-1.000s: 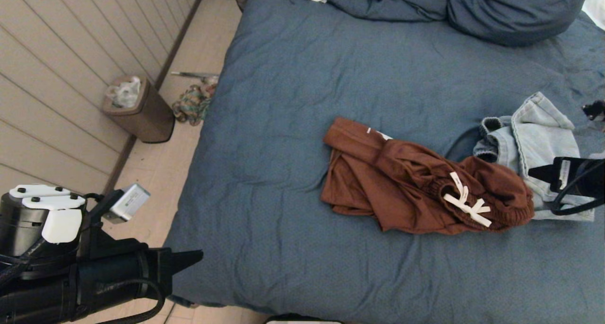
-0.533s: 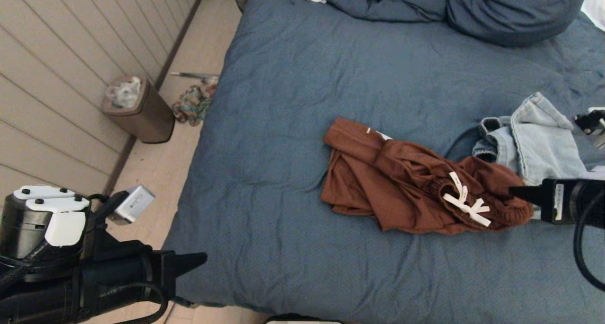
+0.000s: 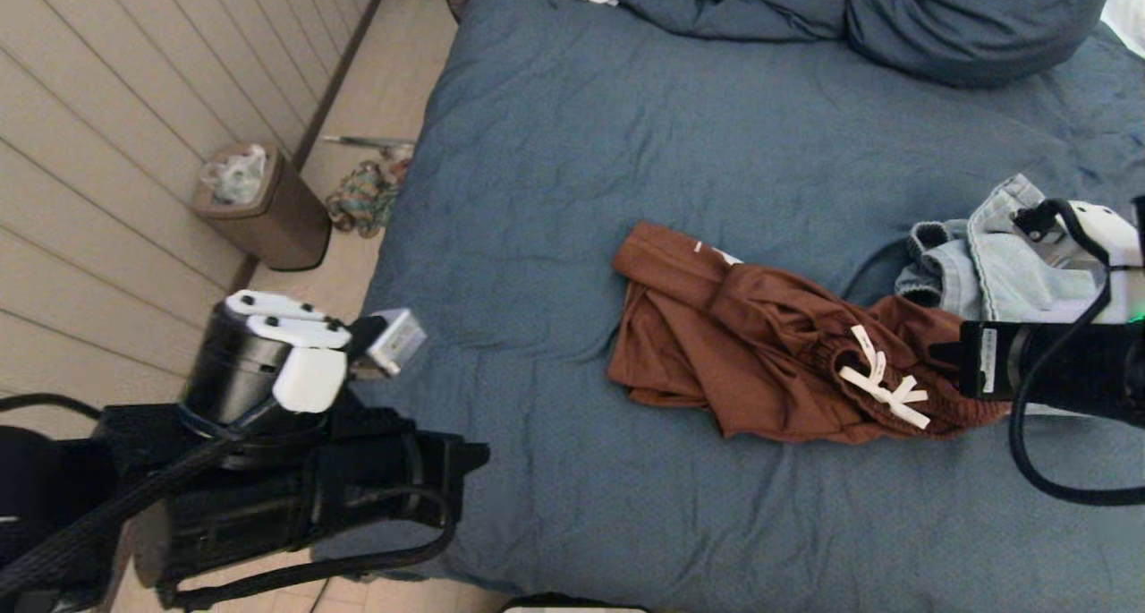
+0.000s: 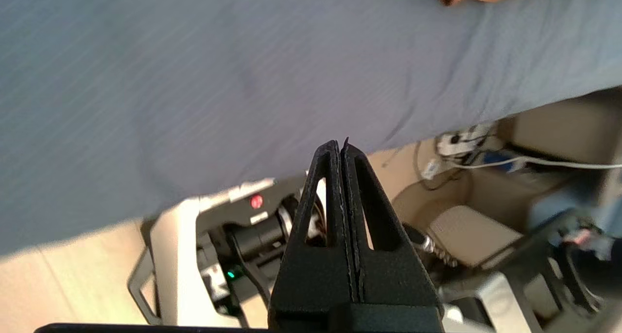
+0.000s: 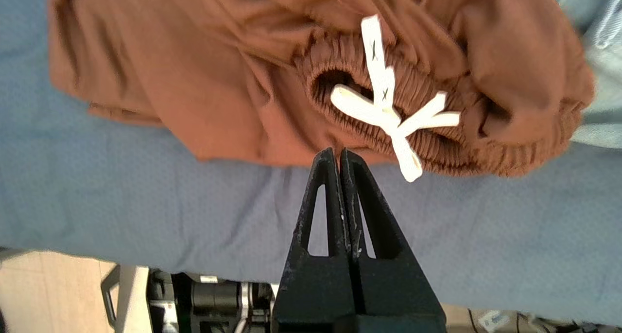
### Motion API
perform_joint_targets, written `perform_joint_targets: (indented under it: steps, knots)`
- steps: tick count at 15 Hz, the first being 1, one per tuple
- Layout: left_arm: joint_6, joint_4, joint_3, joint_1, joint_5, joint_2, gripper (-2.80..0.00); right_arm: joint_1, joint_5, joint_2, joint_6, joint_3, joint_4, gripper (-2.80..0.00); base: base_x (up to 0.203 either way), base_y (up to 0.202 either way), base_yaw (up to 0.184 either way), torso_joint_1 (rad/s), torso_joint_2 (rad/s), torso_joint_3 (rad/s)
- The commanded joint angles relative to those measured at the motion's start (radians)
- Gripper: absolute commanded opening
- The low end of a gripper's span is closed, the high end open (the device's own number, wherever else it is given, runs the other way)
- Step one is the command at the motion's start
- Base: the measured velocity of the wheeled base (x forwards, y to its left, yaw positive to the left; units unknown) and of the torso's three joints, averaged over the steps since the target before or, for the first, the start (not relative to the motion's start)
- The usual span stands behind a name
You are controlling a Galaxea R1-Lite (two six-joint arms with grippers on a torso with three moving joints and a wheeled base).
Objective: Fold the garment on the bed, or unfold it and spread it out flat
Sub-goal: Unford the brown shorts
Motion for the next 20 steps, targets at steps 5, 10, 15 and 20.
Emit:
perform_joint_targets:
  steps: [5, 10, 15, 20]
  knots:
    - [0.001, 0.054, -0.159, -0.121, 0.083, 0.201, -2.80, -0.001, 0.000, 0.123, 0.003, 0.085, -0.024, 0.00, 0.000, 0.000, 0.000, 0.000, 0.00, 0.000]
    - [-0.007, 0.006, -0.094, -0.121, 0.073, 0.173, -2.80, -0.004, -0.012, 0.275, 0.001, 0.093, -0.227, 0.00, 0.000, 0.000, 0.000, 0.000, 0.00, 0.000]
    - [-0.005, -0.097, -0.047, -0.121, 0.070, 0.157, -2.80, 0.002, 0.005, 0.390, 0.108, 0.018, -0.263, 0.00, 0.000, 0.000, 0.000, 0.000, 0.00, 0.000]
    - [-0.005, -0.100, -0.044, -0.122, 0.069, 0.154, -2.80, 0.020, 0.038, 0.491, 0.142, -0.044, -0.268, -2.80, 0.000, 0.000, 0.000, 0.000, 0.00, 0.000]
